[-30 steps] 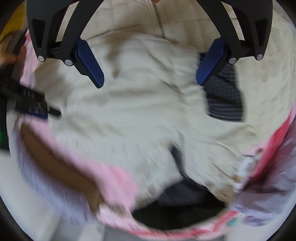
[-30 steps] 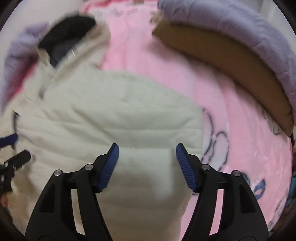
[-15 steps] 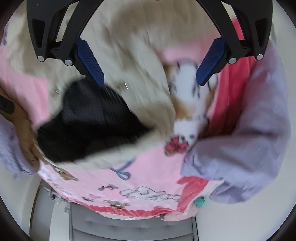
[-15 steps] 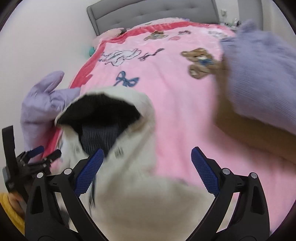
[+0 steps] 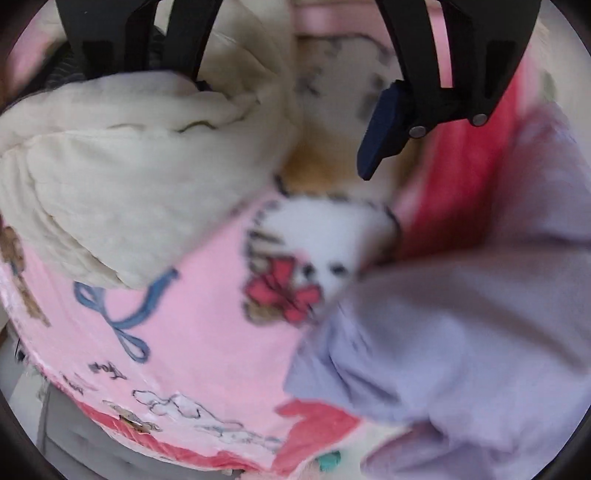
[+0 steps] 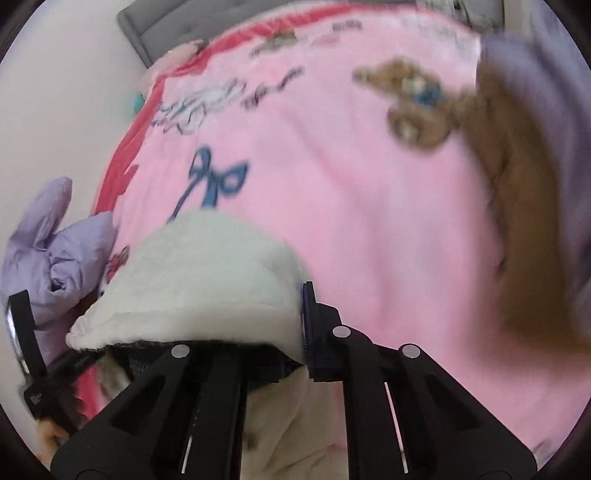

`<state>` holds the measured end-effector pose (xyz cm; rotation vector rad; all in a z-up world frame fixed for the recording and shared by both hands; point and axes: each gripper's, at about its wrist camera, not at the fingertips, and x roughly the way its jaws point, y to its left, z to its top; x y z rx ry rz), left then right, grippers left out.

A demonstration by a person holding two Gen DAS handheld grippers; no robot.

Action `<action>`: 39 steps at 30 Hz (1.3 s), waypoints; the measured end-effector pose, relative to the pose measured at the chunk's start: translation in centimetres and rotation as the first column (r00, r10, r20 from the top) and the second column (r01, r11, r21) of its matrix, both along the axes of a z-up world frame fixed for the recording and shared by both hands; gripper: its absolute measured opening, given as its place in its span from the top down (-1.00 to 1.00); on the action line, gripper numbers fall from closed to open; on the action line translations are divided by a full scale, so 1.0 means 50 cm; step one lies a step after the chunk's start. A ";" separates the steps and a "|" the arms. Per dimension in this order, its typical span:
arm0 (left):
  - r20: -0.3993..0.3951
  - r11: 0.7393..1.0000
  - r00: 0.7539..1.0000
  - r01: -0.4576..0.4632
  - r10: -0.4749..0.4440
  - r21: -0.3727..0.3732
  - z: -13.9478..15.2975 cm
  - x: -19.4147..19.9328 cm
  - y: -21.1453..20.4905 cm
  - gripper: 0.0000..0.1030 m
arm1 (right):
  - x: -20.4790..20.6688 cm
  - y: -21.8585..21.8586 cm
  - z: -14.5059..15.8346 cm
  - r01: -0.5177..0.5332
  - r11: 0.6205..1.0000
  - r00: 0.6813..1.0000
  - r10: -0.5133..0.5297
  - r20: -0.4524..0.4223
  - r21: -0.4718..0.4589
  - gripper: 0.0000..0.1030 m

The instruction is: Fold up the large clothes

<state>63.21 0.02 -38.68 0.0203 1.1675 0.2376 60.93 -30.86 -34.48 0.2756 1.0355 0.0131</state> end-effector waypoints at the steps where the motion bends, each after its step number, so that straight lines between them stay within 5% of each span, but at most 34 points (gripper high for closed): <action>1: 0.041 0.999 0.999 0.020 -0.022 0.049 0.020 -0.004 -0.001 -0.24 | 0.004 0.020 0.023 -0.054 0.995 0.998 0.056 0.014 -0.080 0.86; 5: 0.104 0.995 0.991 0.072 -0.079 0.071 0.086 -0.022 0.011 -0.26 | -0.001 0.074 0.080 -0.139 0.947 0.988 0.152 0.022 -0.289 0.86; 8: 0.044 0.988 0.993 0.107 -0.113 0.108 0.078 -0.021 0.018 -0.30 | -0.007 0.087 0.056 -0.183 0.906 0.982 0.187 -0.027 -0.382 0.86; 14: -0.088 0.994 0.994 0.071 -0.064 0.079 -0.031 -0.023 0.049 -0.32 | -0.008 0.075 -0.095 -0.209 0.916 0.972 0.155 -0.177 -0.343 0.85; 17: -0.102 0.985 0.990 0.111 -0.098 0.130 -0.065 -0.028 0.036 -0.36 | -0.008 0.085 -0.152 -0.235 0.904 0.959 0.155 -0.236 -0.358 0.84; 20: -0.053 0.997 0.997 0.059 -0.056 0.058 -0.062 -0.041 0.053 -0.37 | -0.024 0.094 -0.151 -0.236 0.897 0.964 0.169 -0.204 -0.374 0.81; 22: 0.012 0.996 0.996 0.089 -0.089 0.028 -0.045 -0.063 0.063 -0.41 | -0.047 0.086 -0.122 -0.251 0.894 0.966 0.205 -0.159 -0.372 0.62; 24: 0.093 0.983 0.979 0.176 -0.179 0.045 -0.018 -0.101 0.064 -0.57 | -0.076 0.073 -0.088 -0.269 0.896 0.963 0.249 -0.101 -0.355 0.02; 26: 0.170 0.964 0.949 0.257 -0.266 0.072 0.011 -0.150 0.063 -0.71 | -0.122 0.048 -0.046 -0.297 0.910 0.952 0.304 -0.022 -0.289 -0.26; 30: 0.259 0.913 0.876 0.385 -0.407 0.133 0.055 -0.248 0.047 -0.82 | -0.206 0.006 0.022 -0.301 0.940 0.941 0.320 0.108 -0.160 -0.26; 33: 0.310 0.896 0.843 0.438 -0.439 0.075 0.098 -0.267 0.015 -0.83 | -0.198 -0.005 0.053 -0.268 0.963 0.947 0.267 0.177 -0.020 -0.26; 34: 0.307 0.895 0.846 0.442 -0.437 0.059 0.102 -0.252 -0.004 -0.83 | -0.175 0.002 0.059 -0.253 0.968 0.952 0.250 0.178 -0.009 -0.24; 36: 0.288 0.903 0.861 0.429 -0.418 0.027 0.109 -0.200 -0.038 -0.83 | -0.126 0.024 0.058 -0.247 0.968 0.954 0.249 0.168 -0.032 0.31; 39: 0.286 0.915 0.881 0.403 -0.378 -0.031 0.113 -0.135 -0.063 -0.83 | -0.050 0.050 0.032 -0.254 0.966 0.960 0.258 0.110 -0.048 0.49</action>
